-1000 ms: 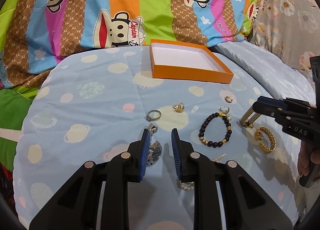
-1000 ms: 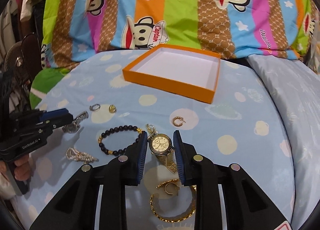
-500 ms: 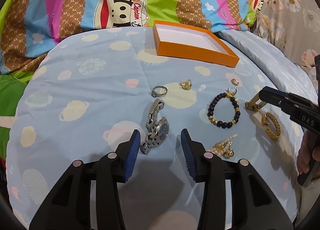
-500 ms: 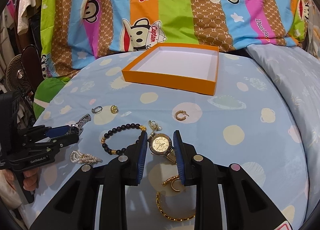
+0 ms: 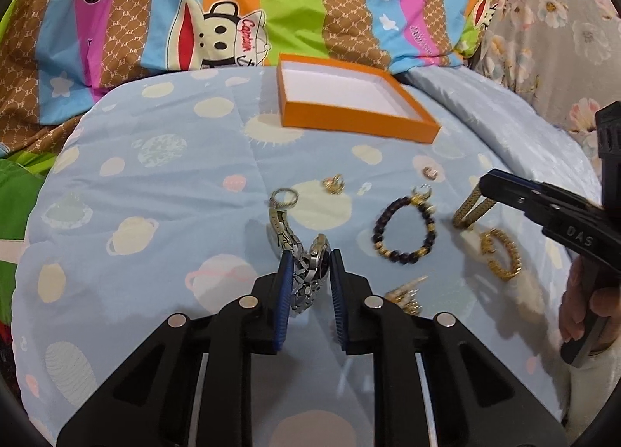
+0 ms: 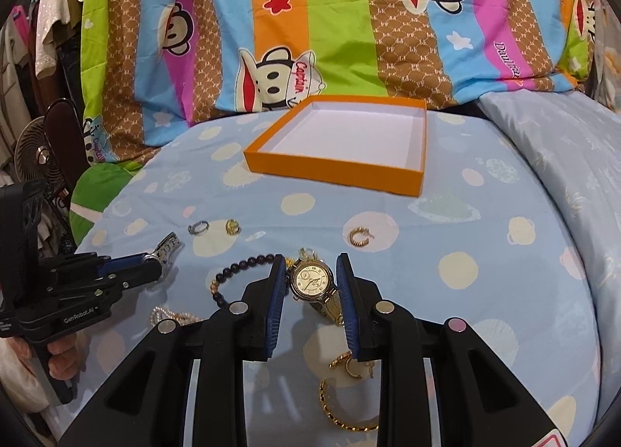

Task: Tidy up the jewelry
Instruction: 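Carry both watches with both tools over the orange box, then open both tools to drop the watches into the orange box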

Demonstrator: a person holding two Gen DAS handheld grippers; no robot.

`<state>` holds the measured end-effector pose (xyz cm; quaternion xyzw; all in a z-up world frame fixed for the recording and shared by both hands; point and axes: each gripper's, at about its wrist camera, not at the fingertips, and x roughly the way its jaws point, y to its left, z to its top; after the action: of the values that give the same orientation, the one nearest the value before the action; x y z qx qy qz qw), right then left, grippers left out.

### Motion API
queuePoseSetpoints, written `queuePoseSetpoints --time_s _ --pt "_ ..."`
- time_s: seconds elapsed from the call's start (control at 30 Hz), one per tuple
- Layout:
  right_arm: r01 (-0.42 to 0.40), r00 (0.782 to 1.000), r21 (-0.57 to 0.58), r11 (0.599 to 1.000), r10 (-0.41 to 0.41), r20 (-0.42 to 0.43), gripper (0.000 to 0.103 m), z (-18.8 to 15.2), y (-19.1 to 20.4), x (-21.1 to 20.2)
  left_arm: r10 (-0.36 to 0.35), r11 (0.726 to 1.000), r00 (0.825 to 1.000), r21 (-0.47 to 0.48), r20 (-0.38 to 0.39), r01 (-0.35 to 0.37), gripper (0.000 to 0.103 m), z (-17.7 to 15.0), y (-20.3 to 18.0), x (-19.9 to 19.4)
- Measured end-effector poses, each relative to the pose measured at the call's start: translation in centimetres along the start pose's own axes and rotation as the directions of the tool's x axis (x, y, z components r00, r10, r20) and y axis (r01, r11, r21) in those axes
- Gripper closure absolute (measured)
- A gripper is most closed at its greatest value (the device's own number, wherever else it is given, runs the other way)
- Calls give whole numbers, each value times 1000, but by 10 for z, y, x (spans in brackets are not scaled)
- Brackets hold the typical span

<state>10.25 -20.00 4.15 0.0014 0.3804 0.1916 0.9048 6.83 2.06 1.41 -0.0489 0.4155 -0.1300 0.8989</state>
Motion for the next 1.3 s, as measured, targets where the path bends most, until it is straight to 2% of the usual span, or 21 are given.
queuePoseSetpoints --time_s 0.1,0.23,0.43,0.57,0.7,0.93,0.97,1.07,1.1,1.13,1.17,1.2,1.23,1.3 --pt "19 1000 -7 1000 -19 21 78 16 -3 -5 -17 1000 999 24 47 16 85 20 -8 -14" --pt "40 998 -4 999 -40 45 78 44 -12 -3 -13 997 993 83 121 2 85 54 -22 -22" --pt "82 995 13 997 -82 61 78 95 -33 22 -19 992 979 125 201 -6 85 119 -36 -5" --pt "129 990 44 991 -131 48 78 128 -54 55 -43 994 981 104 188 24 85 159 -34 30" --pt "149 989 66 987 -149 0 78 153 -72 102 -58 997 989 67 133 49 85 194 -27 83" --pt "209 974 42 977 -204 -100 78 173 -90 180 -12 999 999 32 31 11 85 221 -13 167" --pt "216 971 42 976 -210 -110 77 175 -92 190 -7 1000 1000 25 26 6 88 223 -9 175" --pt "206 974 55 977 -199 -107 76 180 -97 204 8 1000 998 11 60 -8 87 229 -1 186" --pt "208 975 58 976 -202 -94 75 182 -98 204 14 1000 997 1 81 -14 86 232 3 188" --pt "206 976 62 977 -201 -81 69 183 -98 203 17 1000 995 -8 94 -17 78 234 5 188" --pt "202 978 73 977 -198 -58 61 185 -99 198 18 1000 994 -21 104 -16 63 236 8 186" --pt "195 981 88 977 -193 -33 57 185 -99 192 13 999 993 -48 122 -7 58 238 14 181" --pt "188 982 102 977 -188 -9 54 184 -100 184 9 998 990 -66 138 0 55 238 18 176" --pt "174 983 127 977 -179 27 53 179 -101 164 6 996 987 -85 159 8 55 238 24 164"
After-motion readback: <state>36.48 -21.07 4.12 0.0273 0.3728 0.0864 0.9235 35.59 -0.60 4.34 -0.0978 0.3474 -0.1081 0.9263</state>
